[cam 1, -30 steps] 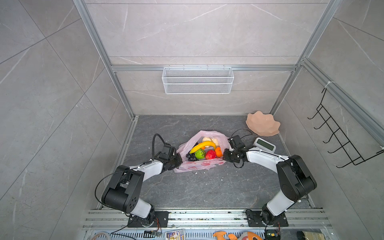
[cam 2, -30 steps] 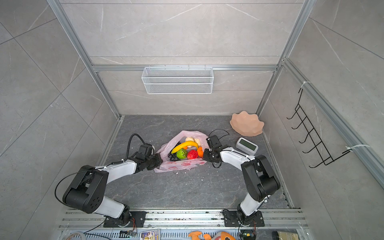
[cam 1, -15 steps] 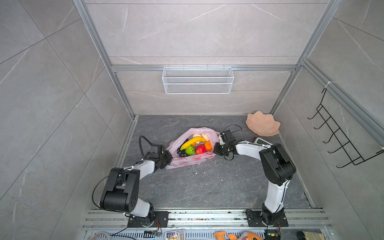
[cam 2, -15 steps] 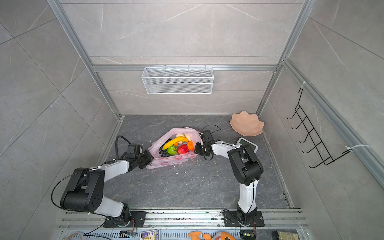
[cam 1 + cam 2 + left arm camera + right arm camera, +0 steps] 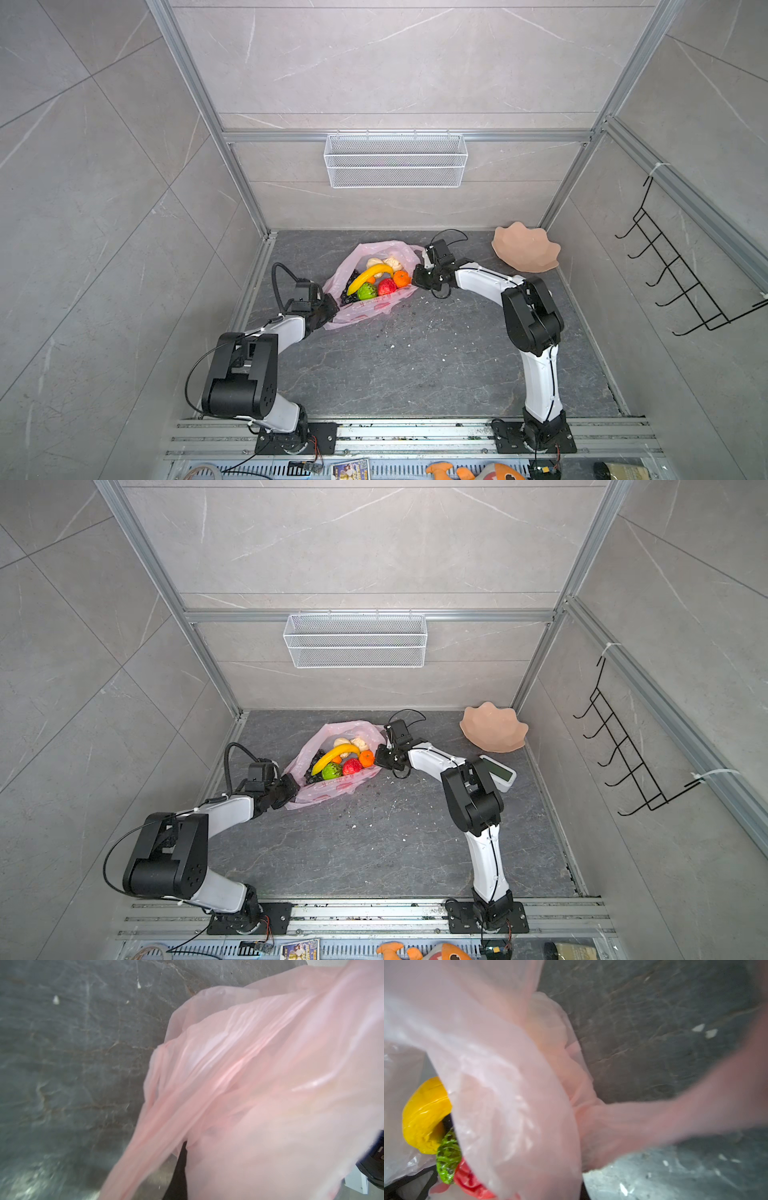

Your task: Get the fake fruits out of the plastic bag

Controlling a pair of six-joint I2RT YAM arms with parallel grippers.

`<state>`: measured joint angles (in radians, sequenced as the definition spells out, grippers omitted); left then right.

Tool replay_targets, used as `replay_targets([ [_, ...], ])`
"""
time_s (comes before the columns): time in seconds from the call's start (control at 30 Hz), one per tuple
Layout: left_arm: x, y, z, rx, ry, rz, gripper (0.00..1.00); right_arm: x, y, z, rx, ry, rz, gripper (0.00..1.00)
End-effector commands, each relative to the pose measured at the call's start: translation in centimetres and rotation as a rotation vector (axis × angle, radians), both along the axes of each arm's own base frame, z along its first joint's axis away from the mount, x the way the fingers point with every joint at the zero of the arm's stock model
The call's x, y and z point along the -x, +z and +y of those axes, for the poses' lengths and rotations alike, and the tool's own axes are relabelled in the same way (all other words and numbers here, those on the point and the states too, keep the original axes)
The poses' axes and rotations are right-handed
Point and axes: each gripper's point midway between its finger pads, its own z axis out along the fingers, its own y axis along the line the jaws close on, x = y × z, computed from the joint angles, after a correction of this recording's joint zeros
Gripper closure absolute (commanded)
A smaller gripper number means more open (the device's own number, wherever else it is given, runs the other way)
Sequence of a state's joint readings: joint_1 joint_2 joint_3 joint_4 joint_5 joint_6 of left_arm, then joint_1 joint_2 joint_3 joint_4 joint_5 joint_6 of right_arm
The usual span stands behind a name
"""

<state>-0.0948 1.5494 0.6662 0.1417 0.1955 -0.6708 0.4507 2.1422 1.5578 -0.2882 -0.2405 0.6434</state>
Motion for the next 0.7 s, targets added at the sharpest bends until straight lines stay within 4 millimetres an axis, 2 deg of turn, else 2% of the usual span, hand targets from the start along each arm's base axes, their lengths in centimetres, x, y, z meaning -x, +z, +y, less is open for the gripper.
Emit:
replay_targets([
  [0.0,-2.4,1.2,-0.6,-0.012,-0.051,-0.080,1.00,-0.4,-0.8,-1.0,0.010,-0.030,0.042,1.00],
  [0.2,-3.6,0.6,-1.2,0.015,-0.072,-0.084,1.00,-0.6,-1.4,-1.1,0.019,-0.043,0.058,1.00],
  [0.33,-3.6,0.4,-1.3,0.019,-0.076,-0.088,1.00,-0.4,-1.4,-1.5,0.035,-0.056,0.061,1.00],
  [0.5,-3.5,0.9,-1.3,0.021,-0.075,-0.109,1.00,0.4,-0.4,-2.3,0.053,-0.072,0.047,0.95],
  [0.53,-3.4,1.0,-1.3,0.021,-0.077,-0.116,1.00,0.6,-0.3,-2.5,0.054,-0.075,0.048,0.92],
  [0.67,-3.0,1.4,-1.3,0.022,-0.076,-0.140,1.00,1.6,1.0,-3.3,0.056,-0.099,0.032,0.65],
])
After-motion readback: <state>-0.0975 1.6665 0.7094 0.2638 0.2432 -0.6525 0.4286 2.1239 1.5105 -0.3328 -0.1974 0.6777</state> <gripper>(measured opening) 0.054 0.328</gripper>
